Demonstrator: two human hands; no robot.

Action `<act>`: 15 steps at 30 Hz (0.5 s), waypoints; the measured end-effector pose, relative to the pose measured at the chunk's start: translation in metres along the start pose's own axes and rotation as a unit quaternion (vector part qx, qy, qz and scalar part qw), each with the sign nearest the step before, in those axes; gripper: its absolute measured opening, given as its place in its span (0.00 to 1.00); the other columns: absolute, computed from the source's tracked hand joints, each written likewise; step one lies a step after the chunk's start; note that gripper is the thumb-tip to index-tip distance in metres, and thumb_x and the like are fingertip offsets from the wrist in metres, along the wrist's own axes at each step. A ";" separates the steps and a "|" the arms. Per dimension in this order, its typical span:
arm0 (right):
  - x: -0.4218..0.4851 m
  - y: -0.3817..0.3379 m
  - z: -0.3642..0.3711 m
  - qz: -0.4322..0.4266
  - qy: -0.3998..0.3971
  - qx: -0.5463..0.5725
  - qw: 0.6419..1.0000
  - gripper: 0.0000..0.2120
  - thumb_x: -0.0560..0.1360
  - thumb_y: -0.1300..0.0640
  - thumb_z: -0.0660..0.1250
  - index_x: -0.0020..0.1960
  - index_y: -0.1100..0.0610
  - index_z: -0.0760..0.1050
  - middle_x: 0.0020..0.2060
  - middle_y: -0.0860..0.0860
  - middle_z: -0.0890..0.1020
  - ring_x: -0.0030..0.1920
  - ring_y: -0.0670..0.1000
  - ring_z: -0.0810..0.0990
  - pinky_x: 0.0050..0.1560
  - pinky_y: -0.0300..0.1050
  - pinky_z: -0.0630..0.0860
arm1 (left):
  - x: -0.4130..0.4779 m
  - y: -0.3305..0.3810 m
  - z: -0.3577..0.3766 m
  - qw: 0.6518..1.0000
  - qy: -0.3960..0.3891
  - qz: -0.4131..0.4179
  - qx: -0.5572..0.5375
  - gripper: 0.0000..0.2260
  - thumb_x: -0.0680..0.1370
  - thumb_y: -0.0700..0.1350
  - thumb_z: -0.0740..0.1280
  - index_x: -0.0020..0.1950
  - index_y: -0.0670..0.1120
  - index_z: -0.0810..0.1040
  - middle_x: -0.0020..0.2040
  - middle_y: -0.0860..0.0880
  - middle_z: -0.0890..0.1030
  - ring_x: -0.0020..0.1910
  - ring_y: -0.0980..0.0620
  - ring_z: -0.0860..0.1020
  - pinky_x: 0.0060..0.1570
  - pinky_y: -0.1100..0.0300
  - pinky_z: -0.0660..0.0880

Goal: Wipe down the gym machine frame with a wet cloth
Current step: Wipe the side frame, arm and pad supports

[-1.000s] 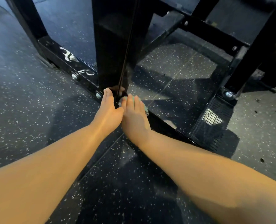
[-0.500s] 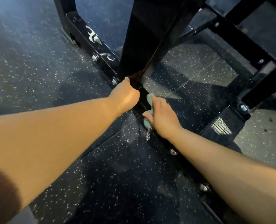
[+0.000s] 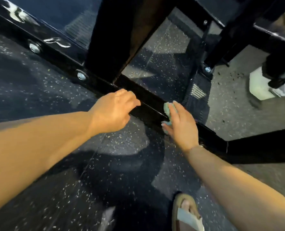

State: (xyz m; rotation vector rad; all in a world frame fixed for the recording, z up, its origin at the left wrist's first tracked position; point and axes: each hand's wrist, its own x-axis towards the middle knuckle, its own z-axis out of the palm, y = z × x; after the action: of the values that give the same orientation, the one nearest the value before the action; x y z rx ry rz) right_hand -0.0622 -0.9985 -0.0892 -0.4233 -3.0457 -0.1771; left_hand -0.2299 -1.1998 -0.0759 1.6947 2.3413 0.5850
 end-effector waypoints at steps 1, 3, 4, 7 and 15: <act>-0.021 0.018 0.000 0.033 -0.020 -0.007 0.999 0.40 0.61 0.57 0.81 0.66 0.63 0.64 0.60 0.66 0.76 0.55 0.65 0.79 0.50 0.58 0.78 | 0.004 0.002 0.001 0.999 -0.003 0.023 0.030 0.24 0.74 0.38 0.65 0.70 0.40 0.69 0.67 0.41 0.71 0.67 0.40 0.68 0.65 0.45 0.68; -0.055 0.043 -0.004 0.106 -0.061 -0.014 0.992 0.41 0.62 0.55 0.80 0.67 0.62 0.61 0.61 0.67 0.75 0.56 0.67 0.79 0.48 0.60 0.79 | 0.015 0.008 0.005 0.995 -0.049 0.003 0.083 0.28 0.79 0.43 0.60 0.77 0.41 0.55 0.75 0.42 0.57 0.75 0.42 0.55 0.74 0.49 0.52; -0.062 0.048 -0.004 0.123 -0.061 -0.004 0.991 0.38 0.65 0.53 0.78 0.67 0.63 0.61 0.61 0.67 0.75 0.56 0.67 0.79 0.48 0.61 0.79 | 0.019 0.009 0.006 0.992 -0.064 -0.021 0.102 0.29 0.80 0.45 0.57 0.78 0.42 0.49 0.77 0.43 0.51 0.76 0.44 0.49 0.75 0.51 0.45; -0.036 0.032 -0.004 0.077 -0.031 0.032 0.996 0.31 0.72 0.45 0.63 0.67 0.64 0.63 0.63 0.67 0.74 0.59 0.67 0.77 0.55 0.63 0.76 | 0.028 0.015 0.013 0.991 -0.063 -0.059 0.103 0.28 0.81 0.48 0.54 0.78 0.44 0.46 0.77 0.44 0.48 0.76 0.44 0.45 0.75 0.50 0.41; 0.051 -0.050 0.005 -0.010 0.006 0.104 0.995 0.23 0.74 0.56 0.60 0.67 0.65 0.70 0.63 0.61 0.75 0.58 0.59 0.76 0.55 0.51 0.74 | 0.042 0.038 0.033 0.987 0.130 -0.070 -0.061 0.25 0.71 0.39 0.63 0.68 0.39 0.69 0.68 0.39 0.69 0.67 0.38 0.65 0.71 0.45 0.56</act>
State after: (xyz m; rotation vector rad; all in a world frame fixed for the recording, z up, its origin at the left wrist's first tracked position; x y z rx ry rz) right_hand -0.1253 -1.0317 -0.0953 -0.3753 -3.0148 0.1344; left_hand -0.1984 -1.1434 -0.0861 1.4625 2.5129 0.9508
